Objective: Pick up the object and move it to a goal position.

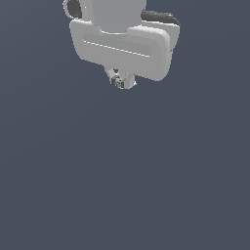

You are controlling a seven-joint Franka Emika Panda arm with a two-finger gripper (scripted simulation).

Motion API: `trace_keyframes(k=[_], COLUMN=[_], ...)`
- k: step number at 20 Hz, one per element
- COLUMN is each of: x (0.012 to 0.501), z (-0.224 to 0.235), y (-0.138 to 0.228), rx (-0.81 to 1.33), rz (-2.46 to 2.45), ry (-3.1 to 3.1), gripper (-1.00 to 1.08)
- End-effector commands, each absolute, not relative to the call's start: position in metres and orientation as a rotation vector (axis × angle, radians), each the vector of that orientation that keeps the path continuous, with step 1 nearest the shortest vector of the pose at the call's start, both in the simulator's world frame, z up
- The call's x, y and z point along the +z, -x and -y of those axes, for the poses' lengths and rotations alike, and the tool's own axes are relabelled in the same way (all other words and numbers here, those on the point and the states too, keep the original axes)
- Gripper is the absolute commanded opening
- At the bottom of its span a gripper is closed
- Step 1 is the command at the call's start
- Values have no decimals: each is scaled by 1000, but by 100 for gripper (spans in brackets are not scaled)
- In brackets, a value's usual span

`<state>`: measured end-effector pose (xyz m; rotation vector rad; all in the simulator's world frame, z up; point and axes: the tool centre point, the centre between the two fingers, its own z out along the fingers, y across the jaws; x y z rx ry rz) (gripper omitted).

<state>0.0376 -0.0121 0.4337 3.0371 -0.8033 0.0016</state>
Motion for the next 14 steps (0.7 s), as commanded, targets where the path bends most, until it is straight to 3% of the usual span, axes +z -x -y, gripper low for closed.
trace_keyframes(k=[1, 14], x=[443, 461], z=[13, 13], y=[-40, -47], rx=[0, 0], rz=[803, 803], ry=[-3037, -3037], gripper=[-100, -100])
